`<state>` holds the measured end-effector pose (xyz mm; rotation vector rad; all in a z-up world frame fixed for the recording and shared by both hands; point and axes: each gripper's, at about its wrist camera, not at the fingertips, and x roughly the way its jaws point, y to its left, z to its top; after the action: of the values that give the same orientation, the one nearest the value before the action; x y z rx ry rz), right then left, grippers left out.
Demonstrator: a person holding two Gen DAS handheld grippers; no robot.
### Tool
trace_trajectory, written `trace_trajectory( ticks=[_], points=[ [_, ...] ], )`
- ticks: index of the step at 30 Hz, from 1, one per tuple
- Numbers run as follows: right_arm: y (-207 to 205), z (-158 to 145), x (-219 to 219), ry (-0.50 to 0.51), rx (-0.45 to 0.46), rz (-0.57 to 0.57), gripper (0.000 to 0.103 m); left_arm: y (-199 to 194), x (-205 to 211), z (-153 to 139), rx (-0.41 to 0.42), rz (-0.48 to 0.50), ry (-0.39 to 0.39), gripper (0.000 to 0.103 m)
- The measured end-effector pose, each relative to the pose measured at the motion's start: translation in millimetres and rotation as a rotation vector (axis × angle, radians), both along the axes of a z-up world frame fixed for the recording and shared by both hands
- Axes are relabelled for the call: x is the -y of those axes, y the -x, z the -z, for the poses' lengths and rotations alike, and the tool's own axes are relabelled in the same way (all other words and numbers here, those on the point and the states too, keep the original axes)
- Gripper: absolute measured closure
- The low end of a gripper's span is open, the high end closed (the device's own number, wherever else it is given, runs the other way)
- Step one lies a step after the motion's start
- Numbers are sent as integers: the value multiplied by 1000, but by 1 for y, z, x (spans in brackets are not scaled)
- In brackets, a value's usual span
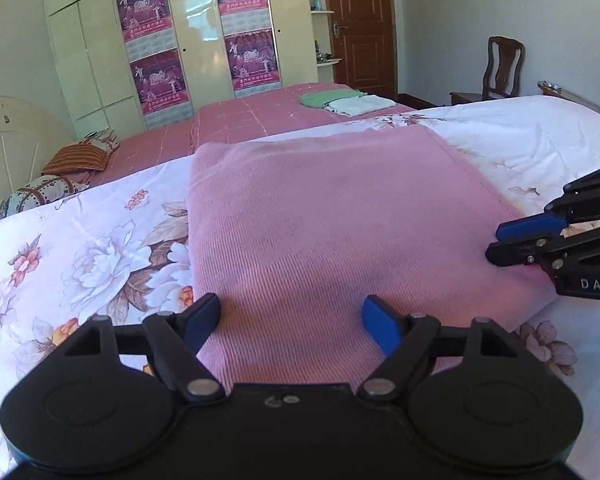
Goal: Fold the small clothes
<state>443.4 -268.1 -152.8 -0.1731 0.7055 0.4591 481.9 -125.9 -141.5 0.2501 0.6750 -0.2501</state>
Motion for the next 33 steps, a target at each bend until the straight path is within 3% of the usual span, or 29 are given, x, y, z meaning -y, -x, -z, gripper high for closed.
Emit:
trace_trajectory(
  ticks=[2,5,6,7,8,9,13,20,25,28,30,33],
  points=[
    [0,1,0,7,8,4,86,3,1,-4,-14,-8,-16,24],
    [-2,-7,6,3,5,-1,80,9,-3,-13,-14,-52,-47,4],
    [-2,-12,9,-14,12,2,54,12,-6,-17,11,-65,-50,2],
    [0,-17,14,-31,37,18,15,13,-11,-20,27,-67,-49,2],
    [4,-24,19,-40,87,45,7,12,-15,-22,26,-76,-52,2],
    [4,-28,25,-54,105,46,7,10,-18,-24,27,-87,-57,2],
    [-19,-31,54,-179,-8,90,7,0,-30,-28,26,-119,-56,2],
    [-71,-9,111,-572,-252,208,7,-24,-42,-30,-15,-99,25,3],
    [-93,15,127,-778,-405,224,8,-54,-69,-28,-140,-124,256,15],
    [-96,18,131,-799,-420,225,8,-71,-87,-17,-242,-143,394,16],
    [-97,19,131,-809,-432,221,10,-79,-95,-8,-289,-148,445,15],
    [-98,17,128,-795,-461,191,21,-85,-100,2,-330,-138,503,16]
  ],
)
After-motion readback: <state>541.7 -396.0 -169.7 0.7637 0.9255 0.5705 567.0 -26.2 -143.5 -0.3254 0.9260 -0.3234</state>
